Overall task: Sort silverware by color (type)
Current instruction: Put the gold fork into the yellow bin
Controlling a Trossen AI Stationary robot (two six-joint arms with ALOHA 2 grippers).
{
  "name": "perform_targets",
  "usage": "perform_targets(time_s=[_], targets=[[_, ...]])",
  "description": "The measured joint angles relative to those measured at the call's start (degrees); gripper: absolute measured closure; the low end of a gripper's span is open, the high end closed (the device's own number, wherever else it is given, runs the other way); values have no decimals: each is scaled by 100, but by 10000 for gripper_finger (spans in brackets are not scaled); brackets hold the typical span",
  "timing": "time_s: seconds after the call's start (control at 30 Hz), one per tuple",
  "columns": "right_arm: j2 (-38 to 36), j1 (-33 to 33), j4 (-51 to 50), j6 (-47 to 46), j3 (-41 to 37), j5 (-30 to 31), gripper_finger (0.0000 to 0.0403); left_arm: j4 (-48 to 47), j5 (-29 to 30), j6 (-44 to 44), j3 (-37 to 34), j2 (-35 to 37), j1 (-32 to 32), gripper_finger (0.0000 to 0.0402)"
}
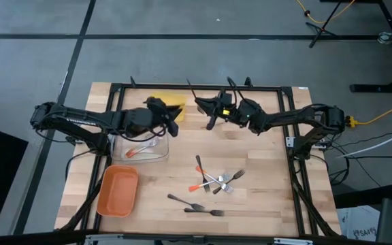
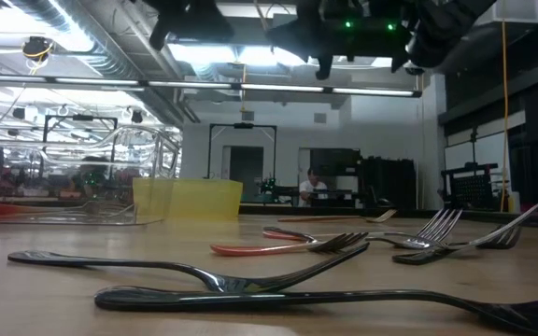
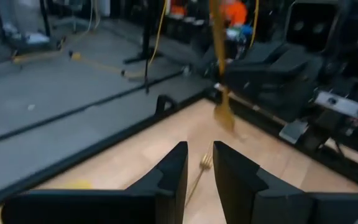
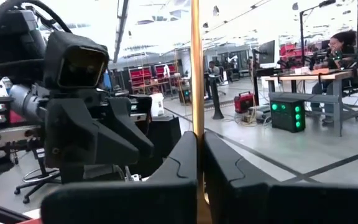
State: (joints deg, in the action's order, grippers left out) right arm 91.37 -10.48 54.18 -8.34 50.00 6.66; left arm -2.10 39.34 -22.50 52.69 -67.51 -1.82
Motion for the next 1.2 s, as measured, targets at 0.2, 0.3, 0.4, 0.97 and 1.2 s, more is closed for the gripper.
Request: perform_targets(time_s=[0.2, 0.3, 0.4, 0.97, 1.2], targets=[[100, 0, -158, 5, 277, -15, 402, 488, -21, 259, 0, 0, 5, 331], [250, 2, -111, 6, 403, -39, 402, 505, -121, 262, 0, 0, 4, 331], [498, 2, -115, 6, 631, -110, 402, 538, -136, 261, 0, 0, 4, 331], [1060, 45, -33, -33, 1429, -428, 402, 423, 94, 405, -2, 0, 4, 331], [1062, 125, -36, -33, 1429, -408, 402, 434, 192, 410, -2, 0, 4, 331]])
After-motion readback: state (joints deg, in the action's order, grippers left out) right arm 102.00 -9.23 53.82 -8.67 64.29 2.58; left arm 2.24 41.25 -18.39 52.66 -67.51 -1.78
